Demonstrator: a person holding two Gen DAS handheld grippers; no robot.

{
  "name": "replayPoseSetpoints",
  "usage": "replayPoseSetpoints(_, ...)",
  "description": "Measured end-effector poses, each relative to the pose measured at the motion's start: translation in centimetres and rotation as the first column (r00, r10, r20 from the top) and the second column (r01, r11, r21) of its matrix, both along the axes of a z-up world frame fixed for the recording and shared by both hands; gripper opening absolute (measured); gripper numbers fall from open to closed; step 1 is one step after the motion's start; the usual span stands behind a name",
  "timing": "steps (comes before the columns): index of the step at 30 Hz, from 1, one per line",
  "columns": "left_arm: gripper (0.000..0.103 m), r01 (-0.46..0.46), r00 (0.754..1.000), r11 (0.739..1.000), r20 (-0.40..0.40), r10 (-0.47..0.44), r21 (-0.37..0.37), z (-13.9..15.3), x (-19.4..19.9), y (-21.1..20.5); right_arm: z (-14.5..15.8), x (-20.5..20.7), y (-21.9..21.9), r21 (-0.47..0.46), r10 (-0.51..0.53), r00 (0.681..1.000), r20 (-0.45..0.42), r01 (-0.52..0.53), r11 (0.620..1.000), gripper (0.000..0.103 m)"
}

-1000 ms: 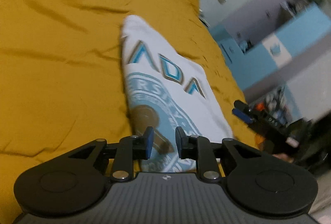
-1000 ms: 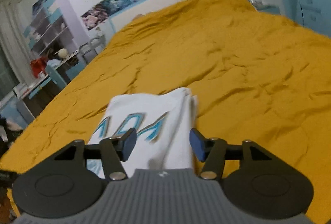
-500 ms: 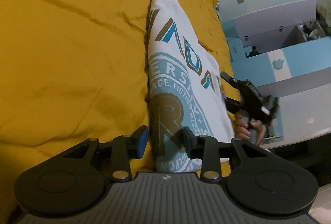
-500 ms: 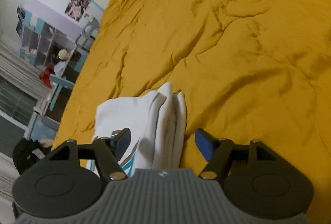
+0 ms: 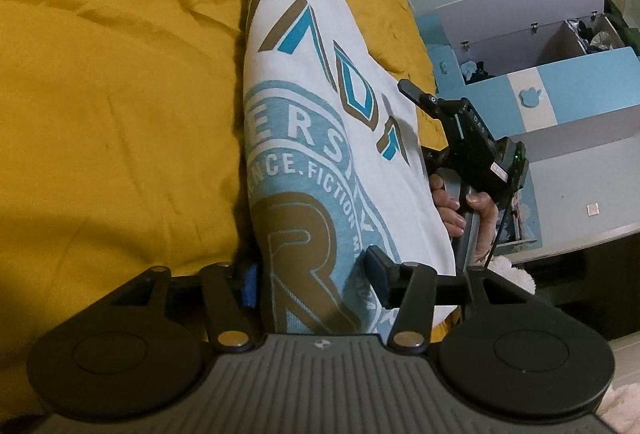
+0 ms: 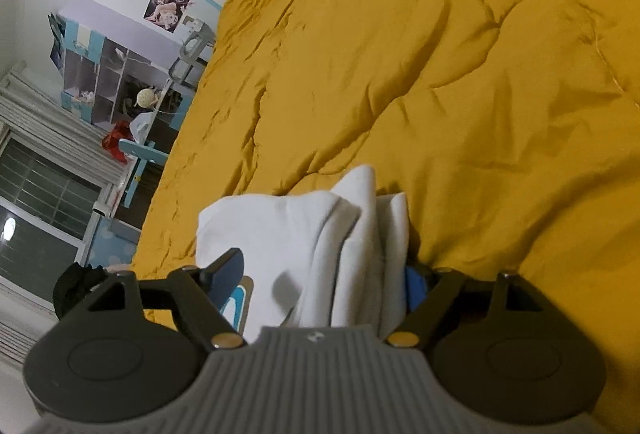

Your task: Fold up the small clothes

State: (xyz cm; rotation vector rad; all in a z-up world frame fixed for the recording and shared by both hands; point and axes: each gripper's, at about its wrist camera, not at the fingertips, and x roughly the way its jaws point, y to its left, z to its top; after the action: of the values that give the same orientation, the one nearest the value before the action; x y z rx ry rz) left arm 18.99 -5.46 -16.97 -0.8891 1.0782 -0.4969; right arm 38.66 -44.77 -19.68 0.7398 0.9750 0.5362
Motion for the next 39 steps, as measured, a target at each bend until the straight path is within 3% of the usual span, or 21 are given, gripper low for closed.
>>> replayPoseSetpoints(13, 0.058, -0.004, 1.000, 1.000, 0.010, 0.004, -0.002, 0.6, -1.8, 1.2, 0.7, 0.0, 1.2, -0.040, 0.003, 1.000, -0.016, -0.004, 0.999, 0.075)
replayPoseSetpoints(19, 0.057, -0.084, 0.993, 0.987, -0.090, 0.072, -0.139, -1.0, -1.0, 2.3, 0.4, 0.5, 0.7, -0.015, 0.034, 0.999, -0.026, -0.034, 0.999, 0.075)
replayPoseSetpoints(23, 0.058, -0.064, 0.990, 0.977, -0.139, 0.036, -0.205, -2.9, 1.4, 0.4, 0.0, 0.8, 1.0, -0.014, 0.049, 0.999, -0.015, -0.049, 0.999, 0.082)
replayPoseSetpoints(26, 0.058, -0.053, 0.983, 0.954, -0.182, -0.002, -0.295, -4.6, 3.4, -0.9, 0.0, 1.0, 1.7, -0.036, 0.055, 0.999, -0.004, -0.055, 0.998, 0.083)
replayPoseSetpoints(29, 0.058, -0.039, 0.977, 0.940, -0.209, -0.035, -0.339, -5.1, 4.7, -1.6, 0.0, 1.0, 2.1, -0.048, 0.054, 0.999, 0.001, -0.054, 0.997, 0.083)
replayPoseSetpoints(30, 0.057, -0.034, 0.978, 0.940, -0.207, -0.039, -0.339, -4.8, 4.8, -1.6, 0.1, 0.9, 2.1, -0.057, 0.047, 0.999, 0.007, -0.046, 0.997, 0.081)
replayPoseSetpoints(31, 0.056, -0.022, 0.980, 0.942, -0.191, -0.045, -0.334, -4.5, 4.7, -1.6, 0.2, 0.7, 2.2, -0.077, 0.036, 0.999, 0.011, -0.035, 0.996, 0.065)
replayPoseSetpoints(32, 0.053, -0.019, 0.984, 0.945, -0.176, -0.041, -0.326, -4.2, 4.5, -1.8, 0.3, 0.7, 2.3, -0.104, 0.030, 1.000, 0.001, -0.030, 0.994, 0.039)
replayPoseSetpoints(36, 0.036, -0.011, 0.993, 0.954, -0.116, -0.024, -0.299, -3.4, 4.0, -1.7, 1.3, 0.2, 2.8, -0.141, 0.033, 0.999, 0.018, -0.030, 0.989, 0.032)
replayPoseSetpoints(39, 0.031, -0.011, 0.995, 0.951, -0.093, -0.019, -0.310, -2.9, 4.3, -1.3, 3.2, 0.0, 3.5, -0.155, 0.029, 0.999, 0.045, -0.022, 0.988, 0.030)
